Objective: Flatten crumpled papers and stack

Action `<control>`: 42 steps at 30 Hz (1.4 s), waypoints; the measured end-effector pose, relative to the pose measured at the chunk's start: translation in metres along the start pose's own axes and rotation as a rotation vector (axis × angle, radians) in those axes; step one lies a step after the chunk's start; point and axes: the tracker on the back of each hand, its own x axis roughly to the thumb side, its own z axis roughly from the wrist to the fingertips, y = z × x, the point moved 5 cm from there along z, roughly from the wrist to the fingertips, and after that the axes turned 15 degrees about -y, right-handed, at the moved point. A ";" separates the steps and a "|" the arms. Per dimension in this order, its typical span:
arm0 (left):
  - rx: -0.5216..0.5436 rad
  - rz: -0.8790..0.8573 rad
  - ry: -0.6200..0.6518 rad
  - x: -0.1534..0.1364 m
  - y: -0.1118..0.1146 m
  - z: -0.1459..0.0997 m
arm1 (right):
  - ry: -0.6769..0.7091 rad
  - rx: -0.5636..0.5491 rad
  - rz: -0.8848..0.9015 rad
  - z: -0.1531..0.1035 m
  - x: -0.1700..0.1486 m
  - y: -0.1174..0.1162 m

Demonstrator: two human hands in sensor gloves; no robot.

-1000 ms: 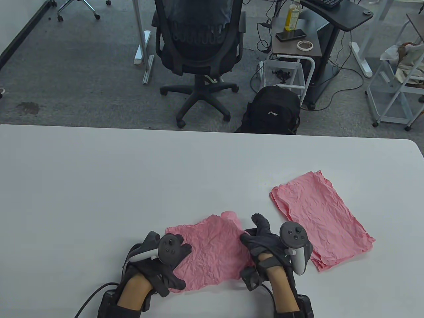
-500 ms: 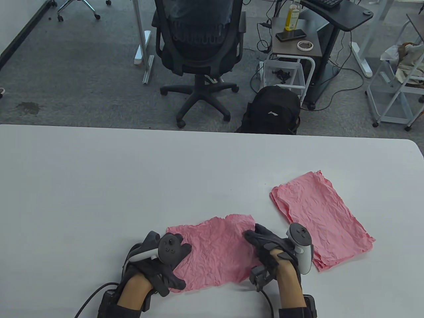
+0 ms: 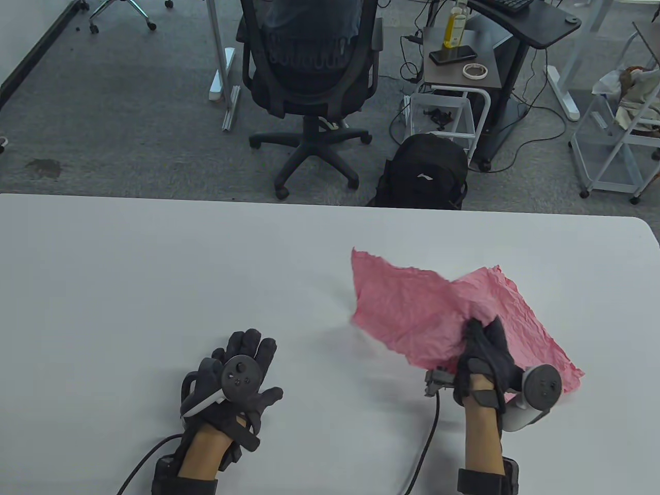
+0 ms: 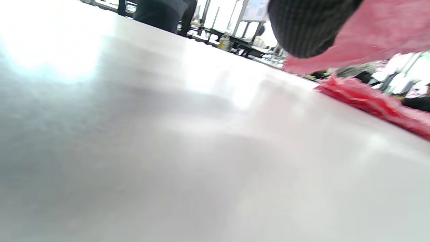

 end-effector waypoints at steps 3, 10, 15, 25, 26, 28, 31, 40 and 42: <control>-0.029 -0.022 -0.008 0.001 0.005 0.003 | -0.016 -0.244 -0.012 0.003 -0.002 0.048; -0.037 -0.010 0.024 0.007 0.008 0.001 | -0.050 -0.443 -0.220 0.002 -0.006 0.095; -0.034 -0.012 0.029 0.006 0.008 0.000 | -0.041 -0.402 -0.509 0.003 0.003 0.083; 0.193 -0.075 0.019 -0.001 -0.020 -0.009 | 0.248 -0.302 -1.006 -0.029 0.027 -0.007; 0.223 -0.076 0.013 -0.001 -0.023 -0.011 | 0.277 -0.280 -1.036 -0.032 0.025 -0.017; 0.295 -0.075 0.005 -0.004 -0.030 -0.014 | 0.349 -0.206 -1.107 -0.044 0.019 -0.046; 0.352 -0.107 0.014 -0.008 -0.036 -0.019 | 0.428 -0.097 -1.144 -0.062 0.010 -0.078; 0.397 -0.124 0.067 -0.004 -0.039 -0.023 | 0.594 0.298 -1.142 -0.122 -0.026 -0.154; 0.401 -0.128 0.081 -0.004 -0.040 -0.023 | 0.602 0.370 -1.109 -0.125 -0.032 -0.160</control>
